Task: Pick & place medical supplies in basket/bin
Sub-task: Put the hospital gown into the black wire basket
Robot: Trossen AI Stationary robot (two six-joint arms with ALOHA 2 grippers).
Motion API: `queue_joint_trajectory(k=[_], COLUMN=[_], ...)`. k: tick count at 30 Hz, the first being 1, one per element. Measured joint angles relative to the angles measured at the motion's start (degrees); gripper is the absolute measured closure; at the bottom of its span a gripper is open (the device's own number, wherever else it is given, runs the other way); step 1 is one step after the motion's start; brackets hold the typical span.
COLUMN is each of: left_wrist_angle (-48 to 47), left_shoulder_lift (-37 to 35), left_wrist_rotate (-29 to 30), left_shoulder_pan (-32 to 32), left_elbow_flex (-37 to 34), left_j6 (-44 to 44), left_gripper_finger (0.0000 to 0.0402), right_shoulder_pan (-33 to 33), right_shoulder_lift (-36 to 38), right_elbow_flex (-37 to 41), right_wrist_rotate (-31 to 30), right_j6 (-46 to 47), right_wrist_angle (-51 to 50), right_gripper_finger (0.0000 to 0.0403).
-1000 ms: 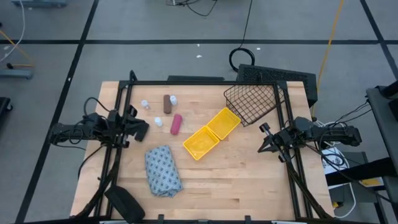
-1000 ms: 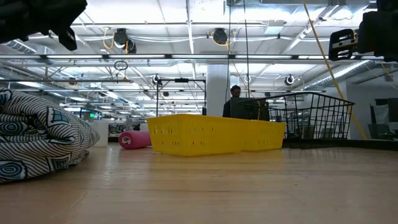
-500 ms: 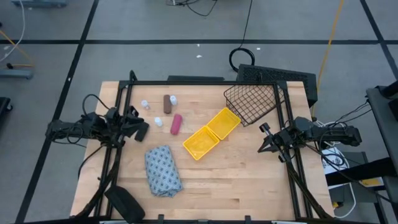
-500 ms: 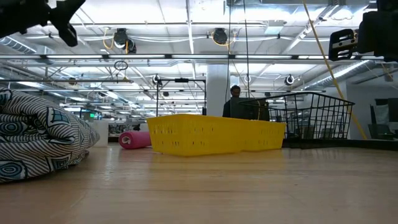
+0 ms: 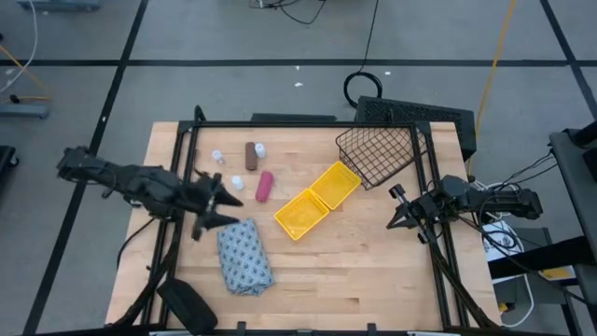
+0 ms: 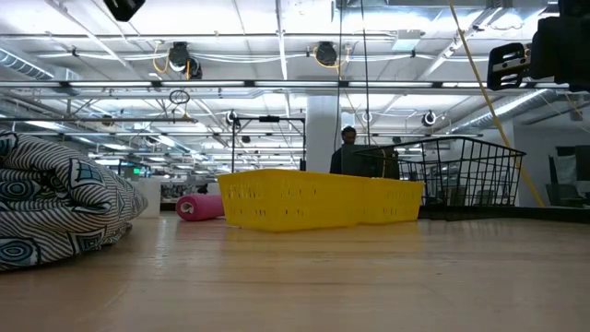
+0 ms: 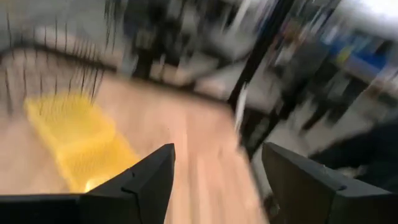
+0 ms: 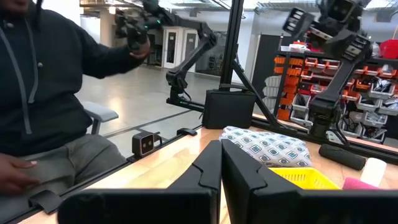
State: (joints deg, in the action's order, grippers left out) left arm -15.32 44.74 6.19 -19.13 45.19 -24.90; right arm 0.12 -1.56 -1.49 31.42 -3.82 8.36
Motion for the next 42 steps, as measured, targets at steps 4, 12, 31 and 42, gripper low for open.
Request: queue_joint_trajectory(k=[4, 12, 31, 42], left_wrist_angle=[-13.8, -37.37, -42.02, -35.06], left_shoulder_lift=[11.02, 26.87, 35.52, 40.5], left_wrist_rotate=[0.09, -2.73, 19.16, 6.13], left_shoulder_pan=[-3.22, -8.71, -32.83, -30.23], left_elbow_flex=[11.36, 22.6, 18.7, 7.3], left_j6=[-9.22, -44.16, -113.72, -116.64], left_gripper_finger=[0.0149, 0.0149, 0.0149, 0.0148], right_shoulder_pan=[-0.01, -0.01, -0.01, 0.0], right_shoulder_lift=[0.0, 0.0, 0.0, 0.0], right_elbow_flex=[0.02, 0.01, 0.0, 0.02], right_wrist_rotate=[-0.02, -0.02, -0.02, 0.13], right_j6=[0.02, -0.02, 0.05, 0.04], right_wrist_angle=[0.0, 0.0, 0.0, 0.0], right_gripper_finger=[0.0403, 0.0403, 0.0403, 0.0403])
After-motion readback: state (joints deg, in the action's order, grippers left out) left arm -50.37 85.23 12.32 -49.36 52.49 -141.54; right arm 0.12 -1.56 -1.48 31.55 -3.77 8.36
